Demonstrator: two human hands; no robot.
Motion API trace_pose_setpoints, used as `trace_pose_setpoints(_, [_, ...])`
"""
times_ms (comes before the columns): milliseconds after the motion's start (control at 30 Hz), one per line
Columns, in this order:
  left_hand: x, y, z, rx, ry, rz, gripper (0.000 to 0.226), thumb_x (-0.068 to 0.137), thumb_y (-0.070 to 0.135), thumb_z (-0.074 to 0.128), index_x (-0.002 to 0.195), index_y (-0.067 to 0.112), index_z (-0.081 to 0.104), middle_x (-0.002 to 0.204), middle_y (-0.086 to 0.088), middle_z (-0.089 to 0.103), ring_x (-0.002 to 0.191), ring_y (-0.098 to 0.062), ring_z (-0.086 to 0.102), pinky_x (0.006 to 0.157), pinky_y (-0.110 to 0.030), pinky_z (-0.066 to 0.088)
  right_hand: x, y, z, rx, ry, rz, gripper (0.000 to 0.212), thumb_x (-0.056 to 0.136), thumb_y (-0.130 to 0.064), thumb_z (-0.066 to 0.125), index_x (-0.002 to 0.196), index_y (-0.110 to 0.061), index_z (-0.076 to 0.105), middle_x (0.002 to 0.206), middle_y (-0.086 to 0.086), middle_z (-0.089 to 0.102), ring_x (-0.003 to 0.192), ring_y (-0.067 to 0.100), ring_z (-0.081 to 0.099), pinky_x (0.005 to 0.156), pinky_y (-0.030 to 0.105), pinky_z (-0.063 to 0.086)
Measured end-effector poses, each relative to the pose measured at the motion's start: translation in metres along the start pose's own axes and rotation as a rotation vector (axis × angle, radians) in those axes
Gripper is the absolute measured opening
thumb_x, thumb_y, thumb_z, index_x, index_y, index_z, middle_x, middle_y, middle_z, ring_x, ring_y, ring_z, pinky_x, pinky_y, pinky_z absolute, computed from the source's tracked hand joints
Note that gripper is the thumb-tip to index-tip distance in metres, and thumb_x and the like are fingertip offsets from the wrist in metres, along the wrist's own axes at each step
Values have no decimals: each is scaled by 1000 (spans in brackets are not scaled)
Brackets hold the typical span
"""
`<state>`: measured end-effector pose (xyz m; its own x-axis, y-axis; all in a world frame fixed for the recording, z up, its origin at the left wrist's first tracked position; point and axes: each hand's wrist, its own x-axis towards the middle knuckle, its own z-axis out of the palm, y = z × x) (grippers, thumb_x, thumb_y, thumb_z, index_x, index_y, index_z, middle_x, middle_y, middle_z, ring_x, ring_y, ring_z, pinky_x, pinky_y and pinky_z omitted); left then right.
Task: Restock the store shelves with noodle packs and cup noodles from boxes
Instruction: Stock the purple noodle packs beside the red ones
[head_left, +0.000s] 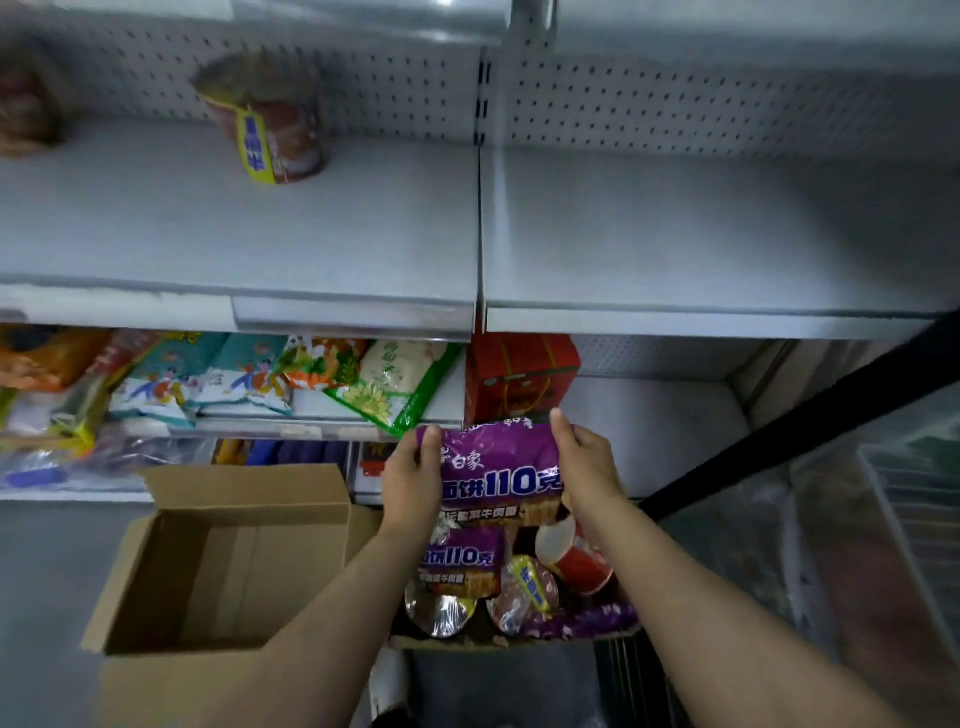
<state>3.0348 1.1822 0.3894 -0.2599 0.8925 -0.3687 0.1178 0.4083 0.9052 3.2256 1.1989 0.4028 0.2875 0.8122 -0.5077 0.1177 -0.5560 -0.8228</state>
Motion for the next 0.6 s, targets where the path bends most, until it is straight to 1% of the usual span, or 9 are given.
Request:
trace_pose_setpoints(67, [-5, 29, 1, -7, 56, 53, 34, 104, 45, 45, 89, 18, 59, 88, -11, 67, 85, -31, 66, 77, -48, 54, -7, -25, -8, 53, -29, -57, 51, 98, -59, 51, 100, -13, 73, 88, 7, 78, 84, 23, 76, 88, 46, 60])
trace_pose_setpoints(167, [-19, 74, -3, -73, 129, 142, 33, 104, 45, 45, 83, 22, 55, 87, -18, 66, 81, -37, 65, 72, -50, 54, -30, -55, -28, 124, -139, -146, 36, 96, -54, 58, 98, -21, 73, 88, -1, 79, 85, 15, 76, 89, 38, 59])
trace_pose_setpoints(200, [-23, 88, -6, -98, 150, 160, 34, 104, 45, 45, 82, 21, 55, 87, -20, 66, 80, -38, 65, 71, -51, 55, -36, -62, -33, 135, -181, -159, 34, 90, -54, 64, 100, -22, 72, 93, -1, 79, 89, 16, 76, 92, 40, 58])
trace_pose_setpoints(267, [-32, 114, -12, -159, 152, 178, 38, 104, 47, 45, 82, 18, 55, 85, -17, 70, 74, -31, 69, 68, -46, 56, -54, -72, -42, 152, -266, -189, 50, 74, -58, 76, 108, -22, 70, 102, 4, 78, 97, 25, 75, 98, 50, 55])
trace_pose_setpoints(333, [-38, 131, -17, -179, 130, 192, 40, 102, 51, 46, 87, 16, 57, 85, -12, 73, 74, -24, 73, 69, -44, 61, -63, -78, -45, 149, -319, -213, 74, 59, -65, 86, 117, -22, 68, 107, 7, 77, 99, 29, 74, 97, 53, 55])
trace_pose_setpoints(367, [-43, 139, -20, -186, 127, 203, 40, 102, 52, 46, 89, 16, 58, 85, -11, 73, 75, -24, 75, 70, -45, 62, -70, -85, -46, 141, -328, -231, 76, 58, -64, 87, 118, -22, 67, 106, 7, 77, 98, 29, 75, 96, 53, 56])
trace_pose_setpoints(433, [-52, 153, -24, -239, 142, 210, 39, 102, 50, 47, 93, 14, 59, 85, -9, 74, 76, -22, 75, 69, -42, 62, -81, -101, -48, 130, -296, -293, 54, 72, -51, 83, 114, -22, 66, 102, 5, 78, 94, 25, 76, 89, 47, 59])
trace_pose_setpoints(500, [-65, 166, -27, -304, 136, 211, 37, 102, 49, 48, 98, 14, 59, 89, -8, 74, 75, -19, 75, 68, -38, 61, -91, -119, -52, 140, -232, -361, 33, 84, -39, 77, 110, -22, 66, 98, 2, 79, 86, 18, 77, 76, 35, 62])
trace_pose_setpoints(600, [-85, 182, -29, -354, 102, 287, 29, 103, 43, 49, 105, 15, 57, 94, -7, 73, 75, -13, 74, 63, -30, 59, -102, -142, -57, 214, -168, -459, 20, 89, -32, 75, 103, -19, 69, 91, 2, 79, 79, 16, 77, 62, 25, 60])
